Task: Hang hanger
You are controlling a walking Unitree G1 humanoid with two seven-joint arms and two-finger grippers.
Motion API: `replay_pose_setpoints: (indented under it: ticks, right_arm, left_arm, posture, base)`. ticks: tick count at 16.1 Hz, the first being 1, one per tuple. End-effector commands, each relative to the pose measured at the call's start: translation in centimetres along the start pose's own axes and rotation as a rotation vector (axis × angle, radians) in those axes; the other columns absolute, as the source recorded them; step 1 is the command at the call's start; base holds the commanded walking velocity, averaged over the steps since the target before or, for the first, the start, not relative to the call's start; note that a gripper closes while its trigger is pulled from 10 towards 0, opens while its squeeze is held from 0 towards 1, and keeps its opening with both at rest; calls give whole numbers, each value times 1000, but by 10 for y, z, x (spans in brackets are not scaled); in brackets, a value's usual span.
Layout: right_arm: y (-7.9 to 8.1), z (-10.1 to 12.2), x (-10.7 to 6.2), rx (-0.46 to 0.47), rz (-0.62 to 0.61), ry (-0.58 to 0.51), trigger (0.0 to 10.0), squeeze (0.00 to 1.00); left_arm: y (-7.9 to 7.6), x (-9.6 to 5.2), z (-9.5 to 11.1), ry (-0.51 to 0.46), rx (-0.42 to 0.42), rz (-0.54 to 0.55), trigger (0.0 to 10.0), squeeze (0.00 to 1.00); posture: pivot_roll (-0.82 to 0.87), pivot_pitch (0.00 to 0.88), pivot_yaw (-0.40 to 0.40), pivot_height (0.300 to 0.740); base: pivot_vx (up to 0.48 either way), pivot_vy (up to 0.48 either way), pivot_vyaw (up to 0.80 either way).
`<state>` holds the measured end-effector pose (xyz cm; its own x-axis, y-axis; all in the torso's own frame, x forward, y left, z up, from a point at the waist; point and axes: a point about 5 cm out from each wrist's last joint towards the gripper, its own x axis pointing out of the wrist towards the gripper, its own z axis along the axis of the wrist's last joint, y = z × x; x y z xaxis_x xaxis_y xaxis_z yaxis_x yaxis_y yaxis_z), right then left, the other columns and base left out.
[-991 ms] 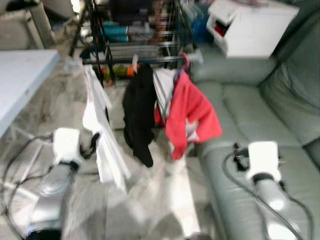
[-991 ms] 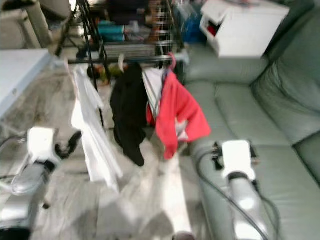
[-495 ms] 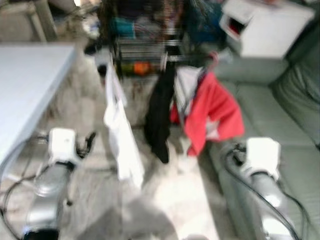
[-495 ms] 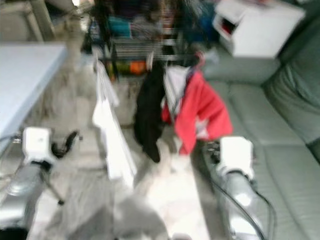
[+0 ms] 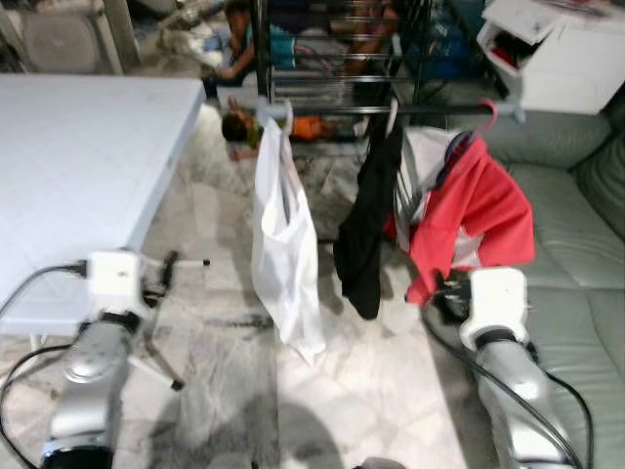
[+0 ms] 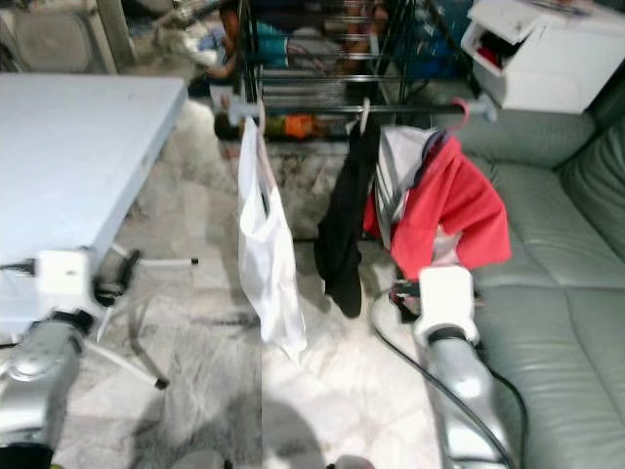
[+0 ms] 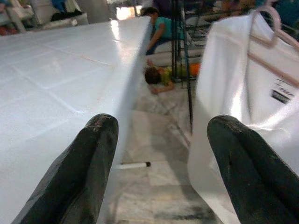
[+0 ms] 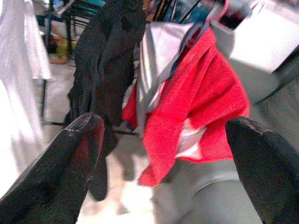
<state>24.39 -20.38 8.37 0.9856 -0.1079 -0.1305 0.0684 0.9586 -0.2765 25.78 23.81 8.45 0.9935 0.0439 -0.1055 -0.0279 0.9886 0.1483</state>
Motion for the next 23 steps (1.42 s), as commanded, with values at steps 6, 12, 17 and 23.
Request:
replay_pose_setpoints:
  ticks: [6,12,17,23]
  right_arm:
    - [-4,4,11,5,-15,12,10000,0]
    - [11,12,11,39,52,-48,10000,0]
    - [19,19,22,43,65,-78,10000,0]
    - [19,17,21,33,55,-78,10000,0]
  left_arm:
    - [-6,9,13,-69,19,-26,10000,0]
    - [-12,7,10,-61,23,-51,10000,0]
    - [-15,10,12,-75,31,-62,10000,0]
    - [-16,8,7,-53,36,-52,10000,0]
  posture:
    - [-61,0,-6,740]
    - [-70,3,12,740]
    - [-64,0,15,740]
    - [-59,0,6,740]
  base:
    - [0,0,0]
    - [267,298,0]
    - [320,356,0]
    - [101,111,0]
